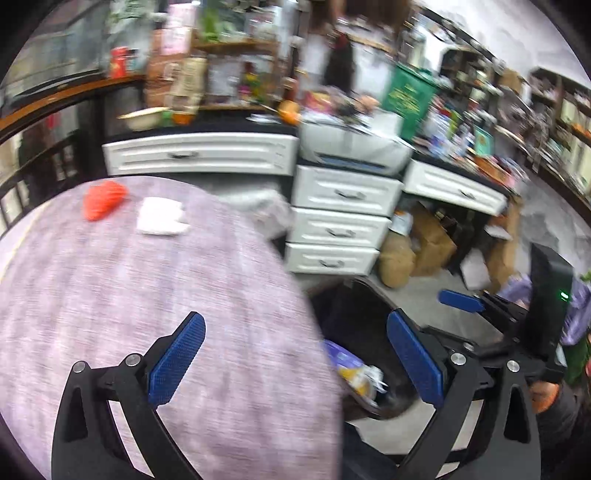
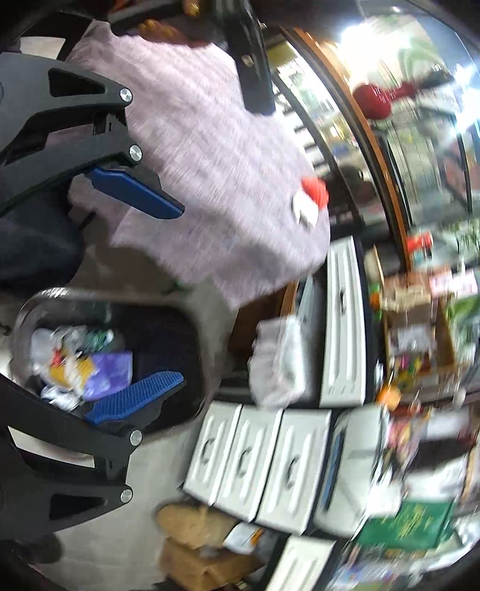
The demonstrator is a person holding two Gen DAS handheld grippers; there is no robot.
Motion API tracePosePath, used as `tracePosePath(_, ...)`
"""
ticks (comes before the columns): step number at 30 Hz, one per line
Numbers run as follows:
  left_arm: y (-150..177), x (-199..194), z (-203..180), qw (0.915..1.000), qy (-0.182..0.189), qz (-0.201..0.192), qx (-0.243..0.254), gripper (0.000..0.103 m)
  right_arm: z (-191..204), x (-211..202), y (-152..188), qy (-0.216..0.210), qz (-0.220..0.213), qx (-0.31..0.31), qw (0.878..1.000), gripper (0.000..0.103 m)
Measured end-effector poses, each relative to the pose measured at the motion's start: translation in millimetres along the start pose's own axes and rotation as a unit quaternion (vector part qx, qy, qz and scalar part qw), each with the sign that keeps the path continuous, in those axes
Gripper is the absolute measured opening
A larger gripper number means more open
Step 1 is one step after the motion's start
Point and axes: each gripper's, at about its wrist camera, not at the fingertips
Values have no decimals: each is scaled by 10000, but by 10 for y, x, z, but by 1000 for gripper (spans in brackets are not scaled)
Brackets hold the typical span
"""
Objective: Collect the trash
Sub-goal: 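Move both open grippers back over the table toward the orange net and tissue, then grasp the orange mesh net with the left gripper while the right grasps the white tissue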
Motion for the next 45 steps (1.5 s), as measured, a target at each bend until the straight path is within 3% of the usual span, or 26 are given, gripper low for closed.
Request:
tracePosePath(9, -159, 15, 1127, 9919, -1254, -46, -174, 98, 683, 706, -418, -623, 83, -631, 9960, 84)
tracePosePath(13, -238, 216, 1578, 9881, -1502, 74, -323, 98, 814, 1208, -568, -719, 347, -707, 9943, 84)
tracePosePath(19, -413, 645, 2159, 9876, -1346, 204, -784, 98, 1007, 1947, -807, -854, 621, -805, 9911, 84)
tracePosePath(24, -686, 1114, 2435, 9894, -1235, 196, -735, 98, 1104, 2479, -925, -858, 861, -734, 9899, 83)
tracePosePath(32, -904, 1820, 2623, 9884, -1291, 557, -579, 97, 1230, 2949, -950, -678, 1178, -852, 9871, 66)
tracePosePath(34, -884, 1946, 2663, 9859, -1408, 680, -601, 97, 1239, 3016, -951, -611, 1281, -919, 9856, 39)
tracePosePath(36, -835, 1985, 2693, 9836, -1551, 677, -631, 92, 1239, 3037, -934, -604, 1353, -902, 9848, 31)
tracePosePath(38, -763, 1997, 2721, 9814, -1606, 765, -719, 69, 1228, 3023, -917, -589, 1289, -901, 9858, 24)
tracePosePath(39, -743, 1972, 2724, 9793, -1767, 739, -659, 63, 1216, 3007, -917, -567, 1247, -866, 9868, 20)
tracePosePath(41, -721, 1888, 2726, 9788, -1848, 660, -584, 42, 1188, 2971, -932, -558, 1183, -731, 9887, 18)
tracePosePath(43, -710, 1779, 2759, 9787, -1816, 601, -741, 32, 1193, 2913, -931, -596, 1200, -716, 9884, 17)
tracePosePath(45, -717, 1650, 2778, 9780, -1785, 486, -959, 30, 1234, 2789, -940, -638, 1100, -780, 9888, 17)
Point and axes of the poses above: each gripper's, at about its wrist camera, not at the fingertips, and x roughly the way its jaws point, z to its left, y to its underside, and after that the axes turned 15 degrees about -z, right-handed
